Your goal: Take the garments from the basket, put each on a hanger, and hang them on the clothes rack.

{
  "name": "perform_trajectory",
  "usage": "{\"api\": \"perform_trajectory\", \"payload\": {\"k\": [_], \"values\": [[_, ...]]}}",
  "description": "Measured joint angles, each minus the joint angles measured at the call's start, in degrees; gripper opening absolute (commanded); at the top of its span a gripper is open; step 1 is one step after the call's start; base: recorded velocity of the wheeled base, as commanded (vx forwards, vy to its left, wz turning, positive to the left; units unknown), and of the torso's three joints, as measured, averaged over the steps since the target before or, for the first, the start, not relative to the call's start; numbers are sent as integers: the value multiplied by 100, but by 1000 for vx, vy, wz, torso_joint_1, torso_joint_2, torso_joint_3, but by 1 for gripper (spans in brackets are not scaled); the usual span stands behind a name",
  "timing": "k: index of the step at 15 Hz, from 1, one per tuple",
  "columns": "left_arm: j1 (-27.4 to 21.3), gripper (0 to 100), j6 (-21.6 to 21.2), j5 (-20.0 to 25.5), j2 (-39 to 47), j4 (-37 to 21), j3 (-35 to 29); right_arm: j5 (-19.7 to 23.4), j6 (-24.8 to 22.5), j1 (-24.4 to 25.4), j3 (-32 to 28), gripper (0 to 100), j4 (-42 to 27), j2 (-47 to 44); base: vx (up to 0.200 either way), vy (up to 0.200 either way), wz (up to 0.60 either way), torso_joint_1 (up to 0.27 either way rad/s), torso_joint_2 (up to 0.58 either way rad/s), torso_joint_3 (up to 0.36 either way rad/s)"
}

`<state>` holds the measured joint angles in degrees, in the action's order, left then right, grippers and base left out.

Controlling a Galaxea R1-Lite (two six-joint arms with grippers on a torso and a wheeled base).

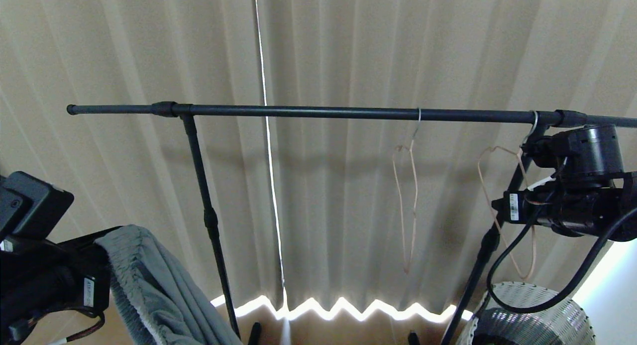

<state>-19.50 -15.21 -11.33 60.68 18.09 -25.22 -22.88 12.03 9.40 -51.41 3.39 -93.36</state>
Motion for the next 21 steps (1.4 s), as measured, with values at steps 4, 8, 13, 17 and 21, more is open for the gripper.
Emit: {"api": "perform_trajectory", "payload": {"k": [4, 8, 13, 17, 21], "values": [[0, 0, -2, 0, -10, -2, 1, -7, -11, -9, 1, 0, -24, 2, 0, 0, 0, 0, 0, 0], [0, 0, -2, 2, -10, -2, 1, -5, -22, -4, 9, 0, -30, 33, 0, 0, 0, 0, 0, 0], [0, 0, -6, 0, -11, 0, 0, 30, -10, 16, 23, 0, 62, 111, 0, 0, 0, 0, 0, 0], [0, 0, -6, 0, -11, 0, 0, 46, -16, 30, 96, 0, 295, 367, 0, 0, 0, 0, 0, 0], [0, 0, -9, 0, -16, 0, 0, 48, -222, 71, 544, 0, 967, 595, 0, 0, 0, 0, 0, 0]]}}
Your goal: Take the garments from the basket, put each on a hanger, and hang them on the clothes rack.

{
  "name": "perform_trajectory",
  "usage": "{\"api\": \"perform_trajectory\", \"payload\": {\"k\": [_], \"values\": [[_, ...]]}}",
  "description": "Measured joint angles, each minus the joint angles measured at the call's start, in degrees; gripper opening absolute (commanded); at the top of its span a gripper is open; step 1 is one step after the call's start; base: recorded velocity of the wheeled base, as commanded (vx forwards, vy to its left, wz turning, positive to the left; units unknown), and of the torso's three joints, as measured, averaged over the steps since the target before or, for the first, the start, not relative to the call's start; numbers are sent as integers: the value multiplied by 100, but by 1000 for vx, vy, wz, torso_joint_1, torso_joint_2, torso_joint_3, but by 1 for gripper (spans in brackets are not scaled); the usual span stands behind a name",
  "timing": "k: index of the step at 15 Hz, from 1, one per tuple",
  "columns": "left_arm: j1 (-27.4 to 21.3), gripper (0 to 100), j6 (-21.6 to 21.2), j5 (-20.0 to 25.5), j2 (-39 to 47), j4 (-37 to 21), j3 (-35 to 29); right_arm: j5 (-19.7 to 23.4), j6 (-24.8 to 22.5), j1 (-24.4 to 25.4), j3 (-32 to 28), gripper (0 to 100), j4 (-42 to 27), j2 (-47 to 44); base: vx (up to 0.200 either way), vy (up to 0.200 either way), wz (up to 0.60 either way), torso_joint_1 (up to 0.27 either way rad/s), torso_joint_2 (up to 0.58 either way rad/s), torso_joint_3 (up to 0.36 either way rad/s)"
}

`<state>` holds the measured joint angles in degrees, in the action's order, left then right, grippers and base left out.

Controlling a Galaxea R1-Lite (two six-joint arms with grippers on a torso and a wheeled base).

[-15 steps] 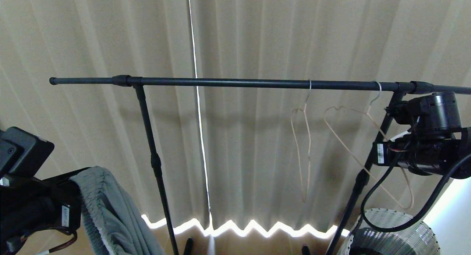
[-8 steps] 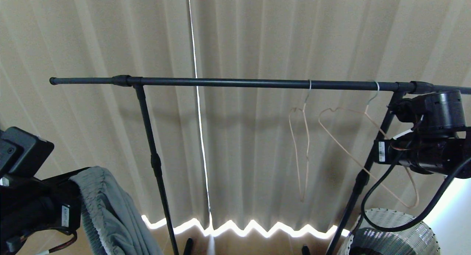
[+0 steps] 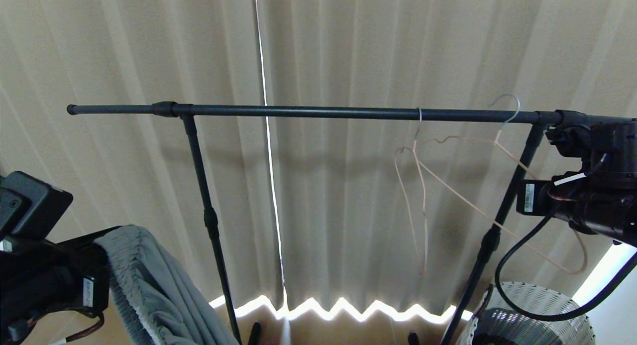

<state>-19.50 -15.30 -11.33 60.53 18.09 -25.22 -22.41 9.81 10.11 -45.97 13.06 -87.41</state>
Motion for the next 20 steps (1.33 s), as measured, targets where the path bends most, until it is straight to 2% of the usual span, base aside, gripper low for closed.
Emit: {"api": "perform_trajectory", "payload": {"k": [5, 13, 18, 20], "values": [[0, 0, -7, 0, -9, -2, 0, 0, -67, 61, 352, 0, 216, 340, 0, 0, 0, 0, 0, 0], [0, 0, -62, 0, -16, 5, 28, -1, -174, 124, 898, 0, 218, 1018, -200, 0, 0, 2, 3, 3], [-12, 0, -188, -5, -182, -2, 266, 29, -190, 179, 1320, 0, 202, 1423, -200, 0, 0, 0, 1, 3], [-17, 0, -355, 0, -258, 0, 285, 29, -199, 183, 1456, 0, 183, 1575, 0, 0, 0, 0, 0, 0]]}}
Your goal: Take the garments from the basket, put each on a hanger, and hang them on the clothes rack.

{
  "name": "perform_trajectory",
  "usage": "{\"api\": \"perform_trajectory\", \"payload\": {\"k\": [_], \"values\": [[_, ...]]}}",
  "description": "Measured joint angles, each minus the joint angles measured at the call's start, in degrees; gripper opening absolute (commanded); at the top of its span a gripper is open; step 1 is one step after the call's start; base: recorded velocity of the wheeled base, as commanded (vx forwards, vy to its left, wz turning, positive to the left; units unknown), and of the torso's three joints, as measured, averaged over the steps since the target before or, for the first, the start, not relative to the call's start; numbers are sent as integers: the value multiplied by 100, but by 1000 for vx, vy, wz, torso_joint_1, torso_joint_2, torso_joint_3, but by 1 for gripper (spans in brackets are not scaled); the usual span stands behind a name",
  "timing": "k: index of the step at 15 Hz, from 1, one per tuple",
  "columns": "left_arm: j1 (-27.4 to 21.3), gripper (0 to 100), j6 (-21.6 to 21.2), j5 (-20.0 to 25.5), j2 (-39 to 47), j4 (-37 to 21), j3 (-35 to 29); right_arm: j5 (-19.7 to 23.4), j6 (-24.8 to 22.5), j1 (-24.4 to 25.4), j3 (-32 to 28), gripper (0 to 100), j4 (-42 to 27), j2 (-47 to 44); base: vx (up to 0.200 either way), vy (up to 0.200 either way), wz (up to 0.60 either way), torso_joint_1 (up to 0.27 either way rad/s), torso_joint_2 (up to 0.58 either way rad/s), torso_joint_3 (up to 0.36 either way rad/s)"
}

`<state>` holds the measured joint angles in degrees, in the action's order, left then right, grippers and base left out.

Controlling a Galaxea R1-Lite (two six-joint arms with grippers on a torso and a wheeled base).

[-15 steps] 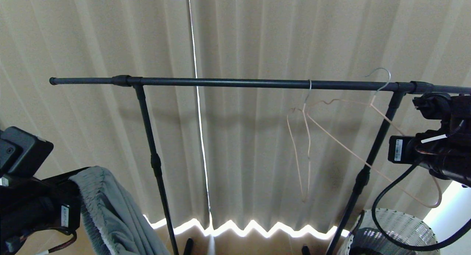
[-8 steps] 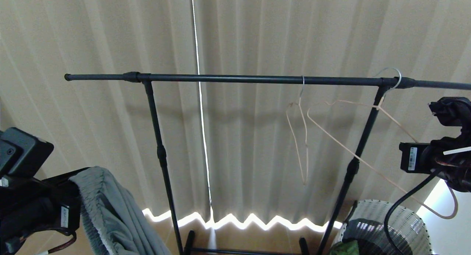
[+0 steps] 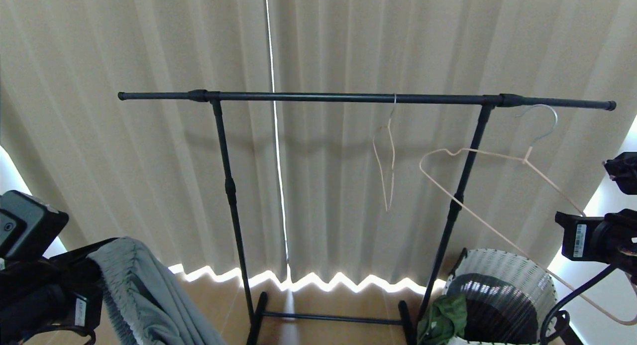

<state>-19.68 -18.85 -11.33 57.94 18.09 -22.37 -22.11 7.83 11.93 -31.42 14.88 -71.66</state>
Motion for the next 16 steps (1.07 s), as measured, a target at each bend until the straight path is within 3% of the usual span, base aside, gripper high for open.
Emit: {"api": "perform_trajectory", "payload": {"k": [3, 7, 9, 13, 16], "values": [[-9, 0, -592, -5, -54, 7, 2, 35, 35, 0, 39, 0, 60, 154, 0, 0, 0, 0, 0, 0], [-85, 0, -861, -13, -17, -105, -218, 1044, 27, 176, -50, 0, 660, 297, 0, 0, 0, 0, 0, 0], [-174, 0, -863, -50, 62, -534, -660, 1240, 27, 339, -155, 0, 714, 319, 0, 0, 0, 0, 0, 0], [-330, 0, -527, -110, 388, -1836, -1982, 1386, 29, 973, -234, 0, 712, 272, 0, 0, 0, 0, 0, 0], [-595, 0, 123, -714, 1122, -2288, -3099, 1399, 145, 1548, -226, 0, 717, -4, 0, 0, 0, 0, 0, 0]]}}
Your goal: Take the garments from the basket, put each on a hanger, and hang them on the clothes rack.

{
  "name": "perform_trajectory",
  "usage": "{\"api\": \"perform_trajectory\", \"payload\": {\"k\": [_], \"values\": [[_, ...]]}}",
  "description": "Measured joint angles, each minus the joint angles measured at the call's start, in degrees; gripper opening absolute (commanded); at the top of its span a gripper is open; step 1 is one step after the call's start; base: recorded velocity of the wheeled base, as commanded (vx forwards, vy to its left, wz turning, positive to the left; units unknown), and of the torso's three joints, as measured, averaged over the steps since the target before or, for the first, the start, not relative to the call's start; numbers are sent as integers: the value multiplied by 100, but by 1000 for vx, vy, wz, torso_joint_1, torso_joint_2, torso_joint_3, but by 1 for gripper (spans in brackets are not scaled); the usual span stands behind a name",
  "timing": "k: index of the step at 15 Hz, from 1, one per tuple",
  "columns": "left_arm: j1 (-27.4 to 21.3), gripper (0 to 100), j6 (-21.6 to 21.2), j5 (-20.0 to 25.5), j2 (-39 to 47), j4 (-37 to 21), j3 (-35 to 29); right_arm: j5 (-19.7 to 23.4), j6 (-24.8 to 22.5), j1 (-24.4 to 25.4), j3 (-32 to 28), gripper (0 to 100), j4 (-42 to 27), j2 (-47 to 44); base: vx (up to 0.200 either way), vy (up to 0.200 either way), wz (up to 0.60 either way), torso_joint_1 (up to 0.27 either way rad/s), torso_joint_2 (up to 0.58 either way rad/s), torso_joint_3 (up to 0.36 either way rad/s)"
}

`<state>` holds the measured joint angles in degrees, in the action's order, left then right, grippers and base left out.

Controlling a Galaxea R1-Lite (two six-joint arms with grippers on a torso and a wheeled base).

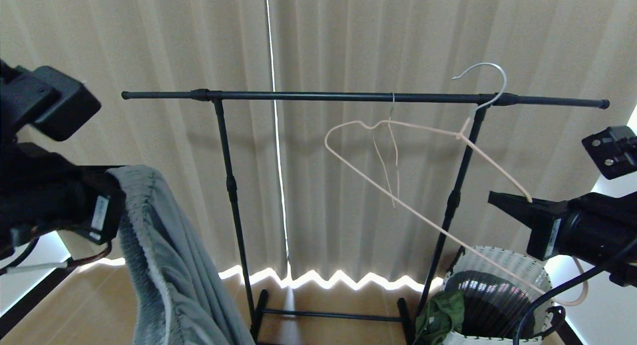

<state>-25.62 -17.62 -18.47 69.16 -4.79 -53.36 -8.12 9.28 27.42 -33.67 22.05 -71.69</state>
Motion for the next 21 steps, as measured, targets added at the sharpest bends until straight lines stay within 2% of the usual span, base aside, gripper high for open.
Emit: {"api": "perform_trajectory", "payload": {"k": [3, 6, 9, 12, 17, 19, 21], "values": [[-232, 0, 525, -920, 979, -106, -859, -6, 594, 625, -15, 0, 4, -160, 0, 0, 0, 0, 0, 0], [-389, 0, 1003, -1833, 1841, -101, -1558, -11, 820, 1373, 18, 0, -5, -173, 0, 0, 0, 0, 0, 0], [-516, 0, 1192, -2050, 2306, -33, -1880, -20, 835, 1872, 40, 0, -11, -177, 0, 0, 0, 0, 0, 0], [-572, 0, 1267, -2158, 2520, 190, -1894, -17, 831, 2233, 77, 0, -5, -208, 0, 0, 0, 0, 0, 0], [-791, 0, 1300, -2270, 2669, 197, -1894, -61, 823, 2319, -39, 0, 2, -455, 0, 0, 0, 0, 0, 0], [-723, 0, 1212, -2589, 2721, 212, -1913, -66, 827, 2316, -28, 0, 0, -490, 0, 0, 0, 0, 0, 0], [-599, 0, 1168, -2653, 2759, 217, -1915, -59, 823, 2319, 18, 0, -7, -441, 0, 0, 0, 0, 0, 0]]}}
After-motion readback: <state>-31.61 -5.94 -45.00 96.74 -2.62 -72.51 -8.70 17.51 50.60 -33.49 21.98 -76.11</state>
